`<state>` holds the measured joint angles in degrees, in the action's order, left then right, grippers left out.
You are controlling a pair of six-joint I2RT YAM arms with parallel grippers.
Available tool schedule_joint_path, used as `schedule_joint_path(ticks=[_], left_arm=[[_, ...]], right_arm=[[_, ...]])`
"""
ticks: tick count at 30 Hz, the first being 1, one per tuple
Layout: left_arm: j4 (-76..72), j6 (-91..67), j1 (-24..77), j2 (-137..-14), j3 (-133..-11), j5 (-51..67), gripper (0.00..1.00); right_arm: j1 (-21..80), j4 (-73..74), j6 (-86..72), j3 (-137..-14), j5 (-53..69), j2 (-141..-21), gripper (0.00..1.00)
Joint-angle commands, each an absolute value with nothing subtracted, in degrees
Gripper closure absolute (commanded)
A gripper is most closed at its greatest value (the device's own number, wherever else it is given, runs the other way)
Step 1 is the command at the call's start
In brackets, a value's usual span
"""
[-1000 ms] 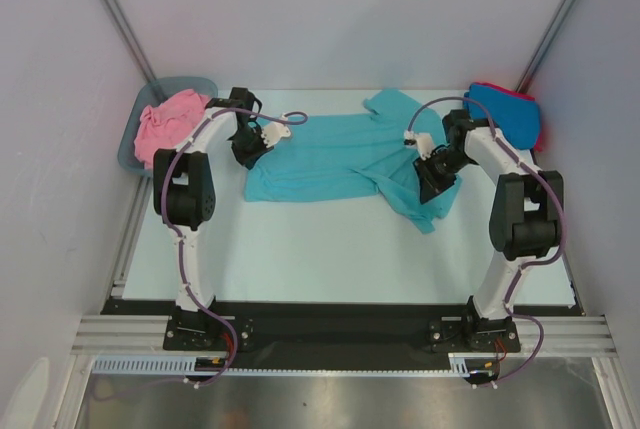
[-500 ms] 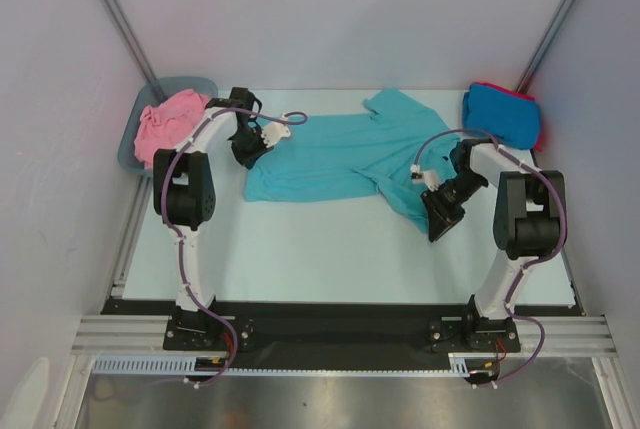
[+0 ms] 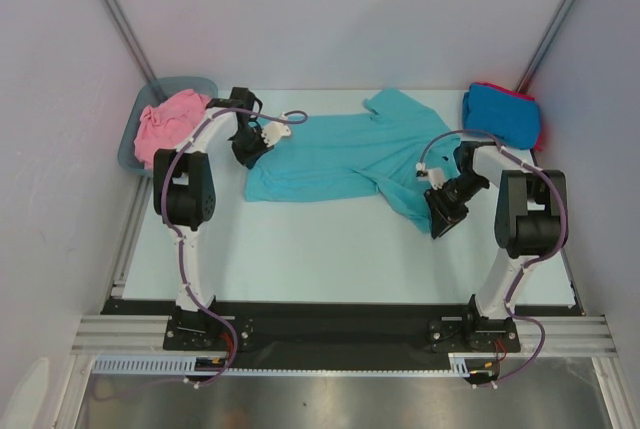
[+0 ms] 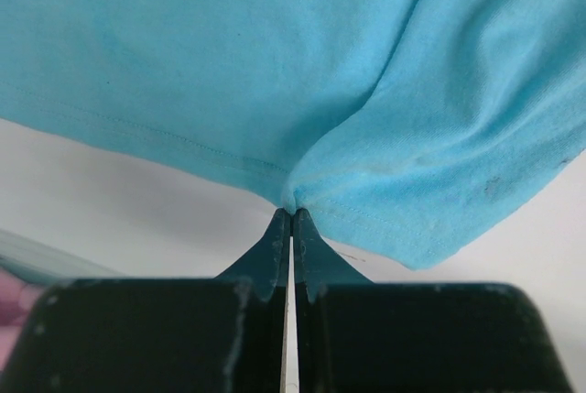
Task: Fold and stack the t-shirts
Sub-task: Fold the tshirt
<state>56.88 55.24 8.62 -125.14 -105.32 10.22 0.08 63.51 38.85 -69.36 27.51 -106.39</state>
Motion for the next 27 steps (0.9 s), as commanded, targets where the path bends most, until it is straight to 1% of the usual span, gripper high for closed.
schedule_joint_path(ticks=[1, 6, 13, 25, 27], left_arm=[[55.72, 53.88, 9.40, -120.94, -104.77, 11.16, 1.00], [55.11, 53.79, 9.58, -120.15, -103.71, 10.90, 1.00], [54.67, 53.70, 9.58, -119.97, -103.53, 10.81, 1.00], [54.49, 53.53, 9.84, -120.15, -103.45, 10.72, 1.00], [54.49, 53.61, 9.84, -120.15, -103.45, 10.72, 1.00]], right_arm=[[-1.14, 56.44, 34.55, -69.26, 23.39, -107.58, 0.69], [-1.32, 51.33, 31.82, -69.52, 22.50, -107.84, 0.64], [-1.32, 50.36, 31.38, -69.44, 23.11, -109.95, 0.61], [-0.18, 49.13, 30.15, -69.00, 25.31, -110.39, 0.63], [1.49, 48.69, 29.97, -68.82, 25.14, -110.48, 0.63]])
